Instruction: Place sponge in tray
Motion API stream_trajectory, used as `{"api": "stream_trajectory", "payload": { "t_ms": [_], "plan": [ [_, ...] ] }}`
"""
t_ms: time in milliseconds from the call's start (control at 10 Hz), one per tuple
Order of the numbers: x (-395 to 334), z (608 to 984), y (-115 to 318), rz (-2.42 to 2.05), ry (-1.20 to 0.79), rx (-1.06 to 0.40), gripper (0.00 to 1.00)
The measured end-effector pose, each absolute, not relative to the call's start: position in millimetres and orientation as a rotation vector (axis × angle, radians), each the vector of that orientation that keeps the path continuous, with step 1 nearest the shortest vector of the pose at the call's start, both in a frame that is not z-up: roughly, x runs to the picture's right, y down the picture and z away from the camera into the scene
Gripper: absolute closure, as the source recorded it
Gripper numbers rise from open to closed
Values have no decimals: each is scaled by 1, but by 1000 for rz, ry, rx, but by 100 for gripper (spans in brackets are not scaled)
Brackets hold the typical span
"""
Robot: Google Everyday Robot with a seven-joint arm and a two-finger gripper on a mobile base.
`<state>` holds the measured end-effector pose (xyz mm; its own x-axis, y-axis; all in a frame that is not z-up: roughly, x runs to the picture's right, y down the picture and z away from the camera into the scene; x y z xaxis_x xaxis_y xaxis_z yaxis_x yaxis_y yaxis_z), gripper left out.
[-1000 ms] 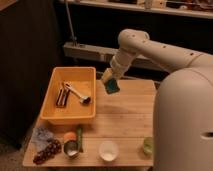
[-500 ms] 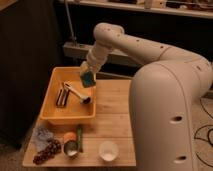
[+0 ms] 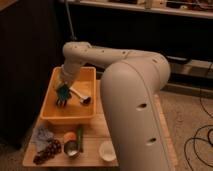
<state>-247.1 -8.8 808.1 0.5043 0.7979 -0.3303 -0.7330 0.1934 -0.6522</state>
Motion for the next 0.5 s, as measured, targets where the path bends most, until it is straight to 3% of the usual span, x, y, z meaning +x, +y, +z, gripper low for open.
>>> {"api": "stream_trajectory", "payload": {
  "t_ms": [500],
  "plan": [
    [-244,830,43,1032,-53,-936,32]
  ]
}}
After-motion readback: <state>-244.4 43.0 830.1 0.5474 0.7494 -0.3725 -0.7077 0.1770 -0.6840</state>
